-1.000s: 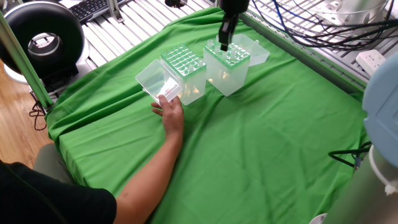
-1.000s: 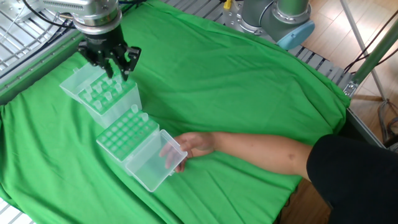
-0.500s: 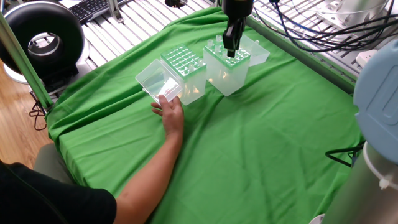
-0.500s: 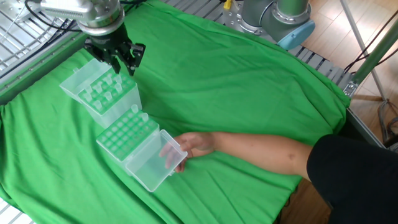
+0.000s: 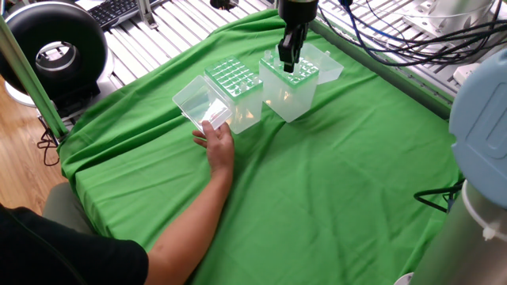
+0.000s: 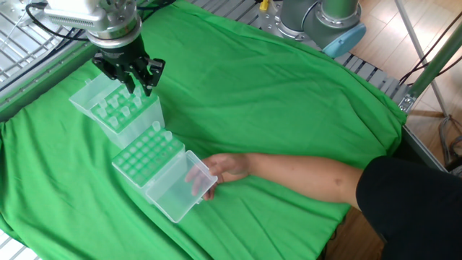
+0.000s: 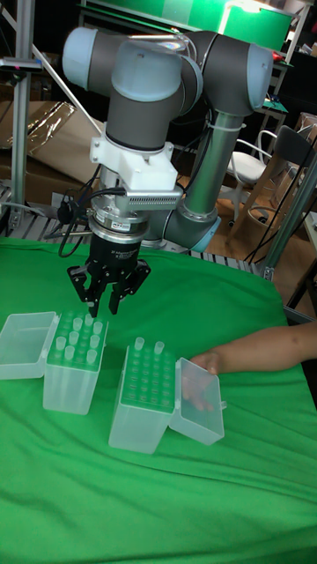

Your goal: Insert a large pipette tip into the holder for large pipette tips

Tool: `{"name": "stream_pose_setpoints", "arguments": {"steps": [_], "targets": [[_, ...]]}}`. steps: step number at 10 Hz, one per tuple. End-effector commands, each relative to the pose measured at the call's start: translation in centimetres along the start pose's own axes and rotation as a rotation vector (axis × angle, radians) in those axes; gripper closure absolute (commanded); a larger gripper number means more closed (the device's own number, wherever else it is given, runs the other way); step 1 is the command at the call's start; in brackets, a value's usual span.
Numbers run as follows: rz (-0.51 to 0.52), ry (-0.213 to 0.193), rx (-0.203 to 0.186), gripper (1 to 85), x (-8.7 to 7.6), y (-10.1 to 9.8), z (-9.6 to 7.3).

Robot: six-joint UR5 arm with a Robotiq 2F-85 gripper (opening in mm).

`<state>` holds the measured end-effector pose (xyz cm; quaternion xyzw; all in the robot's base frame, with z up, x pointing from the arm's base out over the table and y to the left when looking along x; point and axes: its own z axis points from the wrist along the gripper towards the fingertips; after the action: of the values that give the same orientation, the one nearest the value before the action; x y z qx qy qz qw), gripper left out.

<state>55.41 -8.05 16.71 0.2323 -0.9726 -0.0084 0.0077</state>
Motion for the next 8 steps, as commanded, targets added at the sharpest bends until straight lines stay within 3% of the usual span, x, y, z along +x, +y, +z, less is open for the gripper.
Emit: {"name": "stream_pose_setpoints", "arguments": {"steps": [1, 8], "targets": [[-0.011, -0.031, 0.008, 49.3, -1.2, -0.8, 0.1], [-0.005, -0.053, -0.004, 49.7, -1.7, -0.7, 1.5]]}}
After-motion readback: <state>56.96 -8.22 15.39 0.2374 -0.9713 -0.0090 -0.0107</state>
